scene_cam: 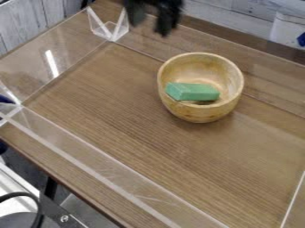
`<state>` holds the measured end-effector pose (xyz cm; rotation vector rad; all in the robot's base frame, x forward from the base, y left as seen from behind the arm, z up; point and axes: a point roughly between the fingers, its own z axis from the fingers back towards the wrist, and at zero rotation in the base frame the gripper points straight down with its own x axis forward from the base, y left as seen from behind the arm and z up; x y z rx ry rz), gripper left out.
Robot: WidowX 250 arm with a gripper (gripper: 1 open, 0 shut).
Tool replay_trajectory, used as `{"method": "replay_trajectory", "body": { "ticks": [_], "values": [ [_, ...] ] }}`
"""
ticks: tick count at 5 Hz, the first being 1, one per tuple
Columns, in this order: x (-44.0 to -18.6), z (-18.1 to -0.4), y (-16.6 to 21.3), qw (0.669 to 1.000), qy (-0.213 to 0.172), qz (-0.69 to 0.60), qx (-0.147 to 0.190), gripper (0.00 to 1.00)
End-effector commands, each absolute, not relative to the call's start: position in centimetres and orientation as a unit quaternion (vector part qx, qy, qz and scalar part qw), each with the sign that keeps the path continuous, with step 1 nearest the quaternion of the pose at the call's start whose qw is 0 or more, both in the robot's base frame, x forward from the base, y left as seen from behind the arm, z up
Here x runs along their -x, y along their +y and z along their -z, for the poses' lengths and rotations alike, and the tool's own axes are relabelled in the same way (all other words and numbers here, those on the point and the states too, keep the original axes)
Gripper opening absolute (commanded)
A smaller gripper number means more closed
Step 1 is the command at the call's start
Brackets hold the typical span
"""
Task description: Put the green block in the brown bowl
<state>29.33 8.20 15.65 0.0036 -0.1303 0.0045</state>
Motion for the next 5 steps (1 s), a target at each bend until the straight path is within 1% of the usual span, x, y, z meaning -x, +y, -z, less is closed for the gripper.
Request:
{"method": "replay_trajectory", "body": {
  "ticks": [1,2,3,5],
  "values": [
    [-29.3,-18.1,13.0,0.993,-0.104,-0.055,-0.026,1.0],
    [-29.0,-16.8,15.6,0.992,-0.09,-0.079,-0.038,1.0],
    [-29.9,-15.5,17.1,0.992,-0.083,-0.091,-0.041,0.0],
    [-31.3,-12.7,19.1,0.991,-0.067,-0.105,-0.047,0.0]
  ]
}}
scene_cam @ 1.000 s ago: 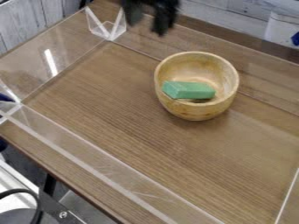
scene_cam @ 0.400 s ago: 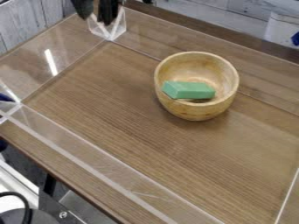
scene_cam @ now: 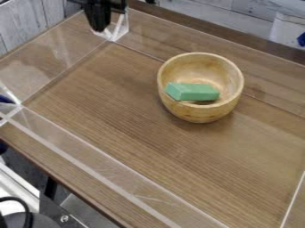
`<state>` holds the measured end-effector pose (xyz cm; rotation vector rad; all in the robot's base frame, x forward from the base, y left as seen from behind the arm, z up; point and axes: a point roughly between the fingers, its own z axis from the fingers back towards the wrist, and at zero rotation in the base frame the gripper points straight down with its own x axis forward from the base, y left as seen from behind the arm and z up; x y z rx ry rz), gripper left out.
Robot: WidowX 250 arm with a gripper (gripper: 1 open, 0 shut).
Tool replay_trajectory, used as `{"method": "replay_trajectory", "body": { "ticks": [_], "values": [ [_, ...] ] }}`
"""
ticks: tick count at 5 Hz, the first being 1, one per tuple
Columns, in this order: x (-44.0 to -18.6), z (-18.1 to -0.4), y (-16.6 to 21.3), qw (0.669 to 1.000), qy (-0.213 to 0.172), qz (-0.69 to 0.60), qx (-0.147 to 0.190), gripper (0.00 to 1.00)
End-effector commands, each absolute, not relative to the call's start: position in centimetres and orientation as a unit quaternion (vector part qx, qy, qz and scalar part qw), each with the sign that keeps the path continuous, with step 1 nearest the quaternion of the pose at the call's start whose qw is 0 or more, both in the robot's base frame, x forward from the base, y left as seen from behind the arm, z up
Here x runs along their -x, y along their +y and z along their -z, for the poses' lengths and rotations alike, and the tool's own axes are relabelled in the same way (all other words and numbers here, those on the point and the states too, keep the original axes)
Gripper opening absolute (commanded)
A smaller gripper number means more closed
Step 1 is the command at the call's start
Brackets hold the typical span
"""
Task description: Put the green block in the brown bowl
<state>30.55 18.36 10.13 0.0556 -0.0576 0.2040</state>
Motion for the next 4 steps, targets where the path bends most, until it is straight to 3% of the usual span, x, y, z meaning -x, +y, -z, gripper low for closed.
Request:
{"method": "replay_trajectory", "body": {
  "ticks": [1,4],
  "values": [
    [-31.6,-11.5,20.6,0.99,-0.058,-0.12,-0.052,0.0],
    [-32.9,-6.8,21.6,0.989,-0.029,-0.132,-0.06,0.0]
  ]
}}
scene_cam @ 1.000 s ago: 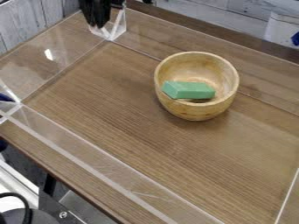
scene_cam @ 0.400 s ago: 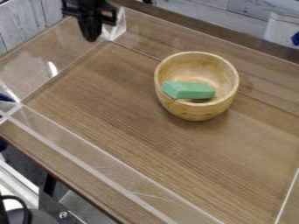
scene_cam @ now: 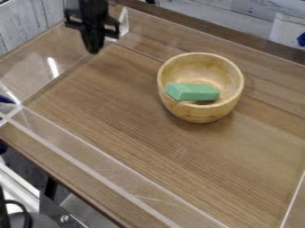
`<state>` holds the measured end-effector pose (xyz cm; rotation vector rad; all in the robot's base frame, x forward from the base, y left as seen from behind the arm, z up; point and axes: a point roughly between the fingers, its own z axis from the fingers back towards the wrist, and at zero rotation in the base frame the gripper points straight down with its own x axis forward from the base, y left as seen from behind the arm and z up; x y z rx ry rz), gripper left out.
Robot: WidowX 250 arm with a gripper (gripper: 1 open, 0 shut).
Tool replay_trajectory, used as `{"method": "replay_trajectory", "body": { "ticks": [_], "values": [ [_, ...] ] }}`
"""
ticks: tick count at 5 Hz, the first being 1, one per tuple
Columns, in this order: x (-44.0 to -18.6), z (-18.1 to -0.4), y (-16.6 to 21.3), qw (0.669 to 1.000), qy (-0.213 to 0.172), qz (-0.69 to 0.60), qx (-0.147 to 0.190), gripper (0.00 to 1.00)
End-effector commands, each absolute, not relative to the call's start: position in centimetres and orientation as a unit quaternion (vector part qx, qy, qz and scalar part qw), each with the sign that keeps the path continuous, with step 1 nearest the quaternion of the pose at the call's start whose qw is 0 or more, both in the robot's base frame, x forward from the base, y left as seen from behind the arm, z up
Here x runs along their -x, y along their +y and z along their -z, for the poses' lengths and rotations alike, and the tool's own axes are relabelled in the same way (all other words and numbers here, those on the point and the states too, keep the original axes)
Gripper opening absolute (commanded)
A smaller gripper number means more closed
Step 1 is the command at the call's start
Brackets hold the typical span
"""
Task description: Put the green block in the brown bowl
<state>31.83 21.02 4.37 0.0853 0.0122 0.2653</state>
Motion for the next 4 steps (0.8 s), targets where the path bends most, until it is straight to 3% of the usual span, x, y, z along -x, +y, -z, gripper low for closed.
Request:
{"method": "replay_trajectory", "body": {
  "ticks": [1,4],
  "values": [
    [-33.4,-5.3,21.4,0.989,-0.021,-0.13,-0.065,0.0],
    [-33.9,-3.8,21.3,0.99,-0.015,-0.126,-0.067,0.0]
  ]
}}
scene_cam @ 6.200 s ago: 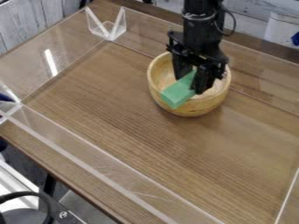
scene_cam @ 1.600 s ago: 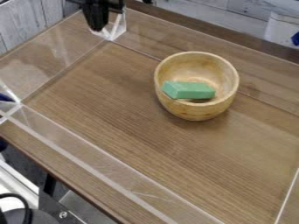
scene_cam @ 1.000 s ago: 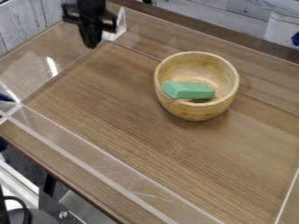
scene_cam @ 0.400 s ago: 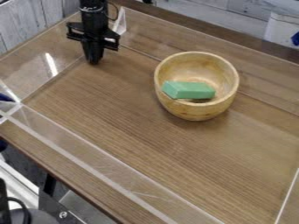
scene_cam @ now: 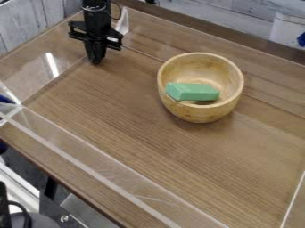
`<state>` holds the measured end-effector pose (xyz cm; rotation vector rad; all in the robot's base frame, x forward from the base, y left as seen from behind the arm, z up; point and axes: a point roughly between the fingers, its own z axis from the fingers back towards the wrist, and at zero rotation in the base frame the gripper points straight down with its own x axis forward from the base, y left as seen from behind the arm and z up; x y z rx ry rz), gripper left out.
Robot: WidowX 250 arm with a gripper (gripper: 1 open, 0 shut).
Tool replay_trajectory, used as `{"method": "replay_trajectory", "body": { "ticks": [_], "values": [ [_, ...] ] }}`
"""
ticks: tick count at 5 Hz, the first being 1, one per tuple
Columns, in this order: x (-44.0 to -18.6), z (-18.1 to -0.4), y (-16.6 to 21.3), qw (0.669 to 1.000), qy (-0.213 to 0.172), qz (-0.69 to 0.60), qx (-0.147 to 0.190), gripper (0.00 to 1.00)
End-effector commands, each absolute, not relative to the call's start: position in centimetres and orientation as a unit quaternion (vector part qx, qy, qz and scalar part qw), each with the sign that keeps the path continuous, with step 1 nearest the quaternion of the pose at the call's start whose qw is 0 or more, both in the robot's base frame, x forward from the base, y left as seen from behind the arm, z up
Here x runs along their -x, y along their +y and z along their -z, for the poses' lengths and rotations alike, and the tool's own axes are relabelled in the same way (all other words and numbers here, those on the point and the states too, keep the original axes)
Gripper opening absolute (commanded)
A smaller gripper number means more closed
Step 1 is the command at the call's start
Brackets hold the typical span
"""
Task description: Put the green block in the brown bowl
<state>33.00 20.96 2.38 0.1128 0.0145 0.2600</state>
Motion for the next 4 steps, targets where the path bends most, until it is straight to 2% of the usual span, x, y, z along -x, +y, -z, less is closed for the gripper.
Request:
{"method": "replay_trajectory", "body": {
  "ticks": [1,3,4],
  "values": [
    [-34.03,-3.54,21.15,0.99,-0.014,-0.124,-0.067,0.0],
    [-34.29,-3.08,21.03,0.99,-0.012,-0.121,-0.067,0.0],
    [-34.36,-3.25,20.96,0.991,-0.012,-0.12,-0.066,1.0]
  ]
}}
